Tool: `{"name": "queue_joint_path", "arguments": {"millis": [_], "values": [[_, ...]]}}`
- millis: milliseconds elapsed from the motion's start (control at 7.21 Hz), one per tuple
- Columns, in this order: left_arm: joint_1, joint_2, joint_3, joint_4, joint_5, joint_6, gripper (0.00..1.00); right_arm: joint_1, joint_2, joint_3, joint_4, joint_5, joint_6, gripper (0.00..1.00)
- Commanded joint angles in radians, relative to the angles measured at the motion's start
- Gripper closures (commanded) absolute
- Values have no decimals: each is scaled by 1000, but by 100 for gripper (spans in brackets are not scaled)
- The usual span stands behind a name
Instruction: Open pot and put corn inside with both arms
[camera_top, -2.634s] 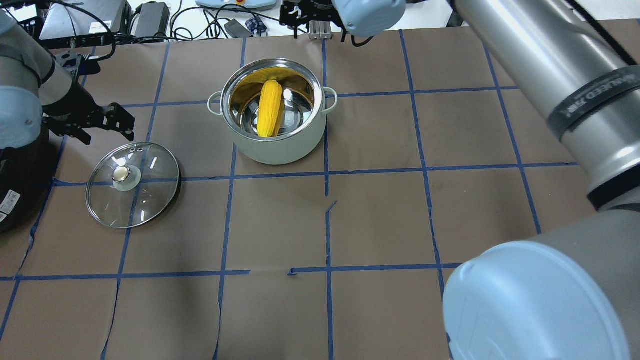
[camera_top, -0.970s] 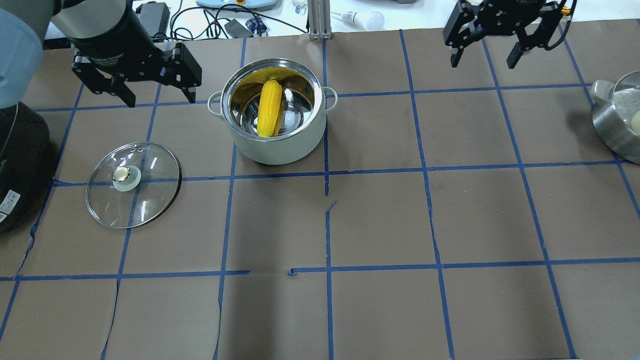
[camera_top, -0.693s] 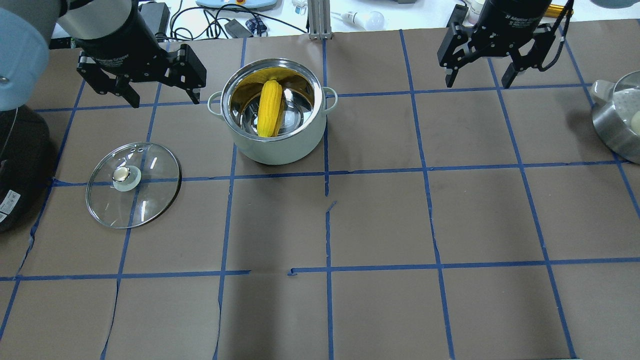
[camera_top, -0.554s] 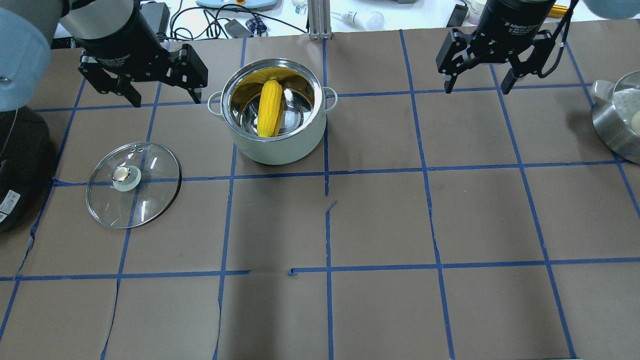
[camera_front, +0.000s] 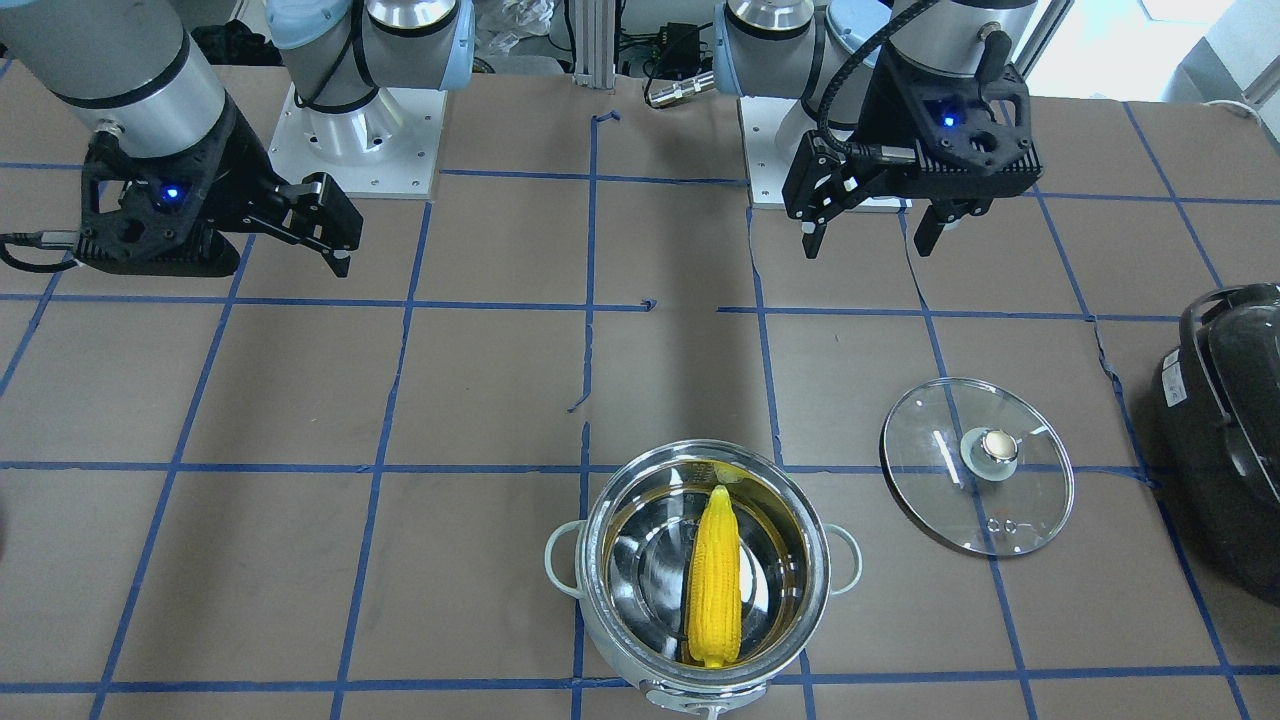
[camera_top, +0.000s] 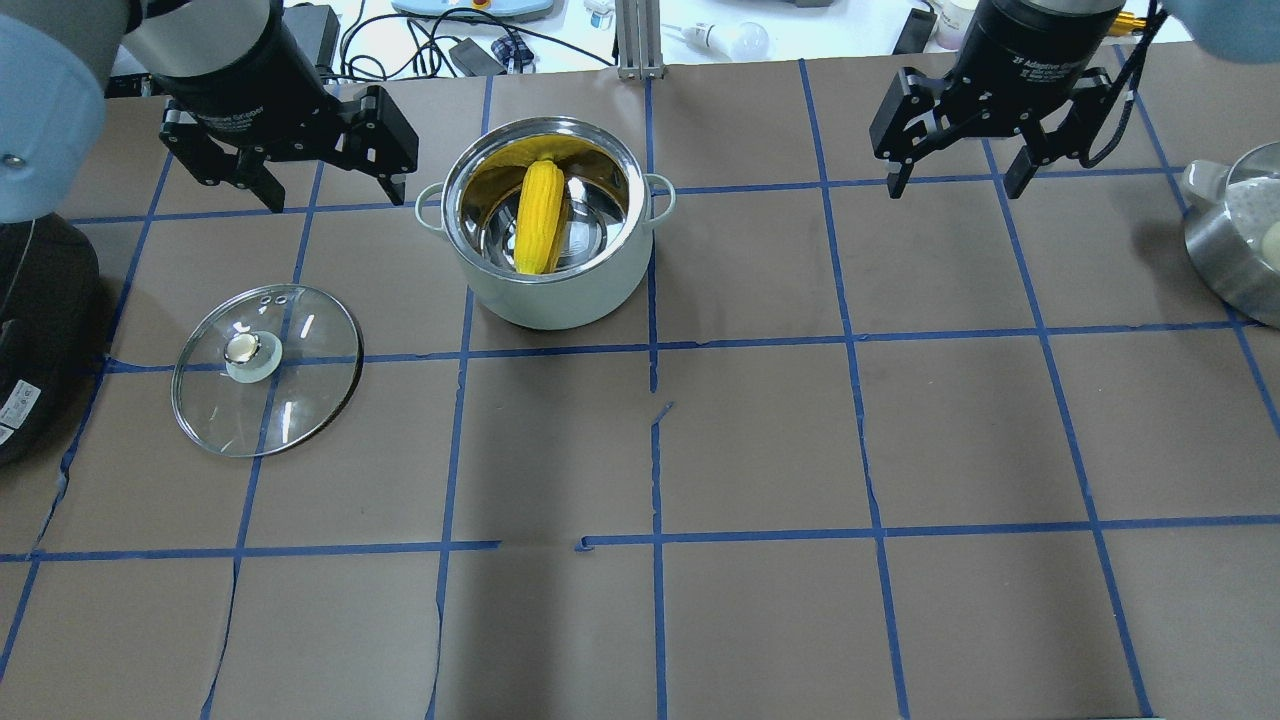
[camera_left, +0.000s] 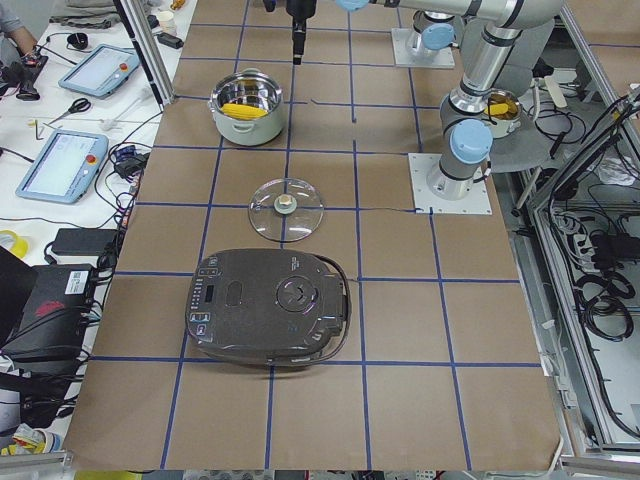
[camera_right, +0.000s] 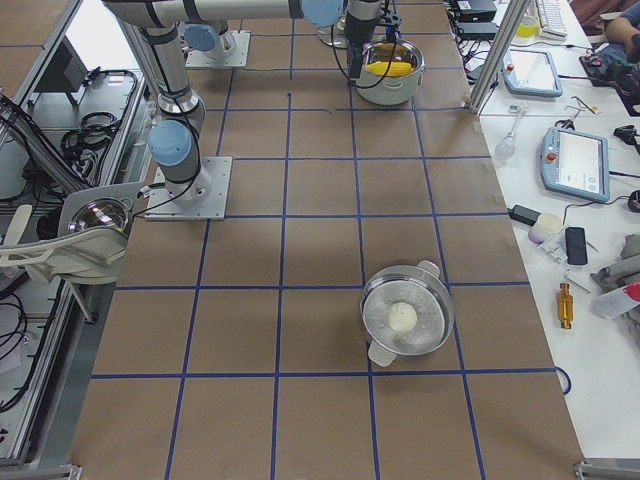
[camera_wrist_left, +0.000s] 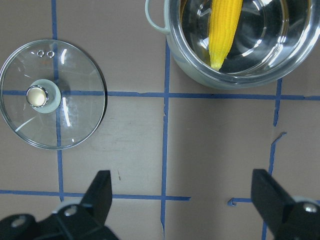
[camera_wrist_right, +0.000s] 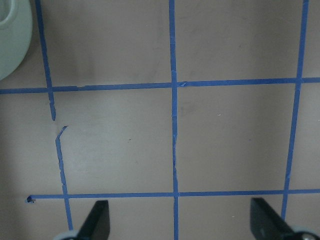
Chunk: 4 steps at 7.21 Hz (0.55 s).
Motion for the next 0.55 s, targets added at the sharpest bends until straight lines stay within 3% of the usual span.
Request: {"name": "queue_joint_path", "arguments": {"millis": [0, 416], "values": [[0, 0, 0, 1, 0, 0, 0, 2, -3, 32, -38, 8, -2, 0], [0, 0, 0, 1, -1, -2, 0, 2, -5, 38, -51, 10, -4, 0]]}}
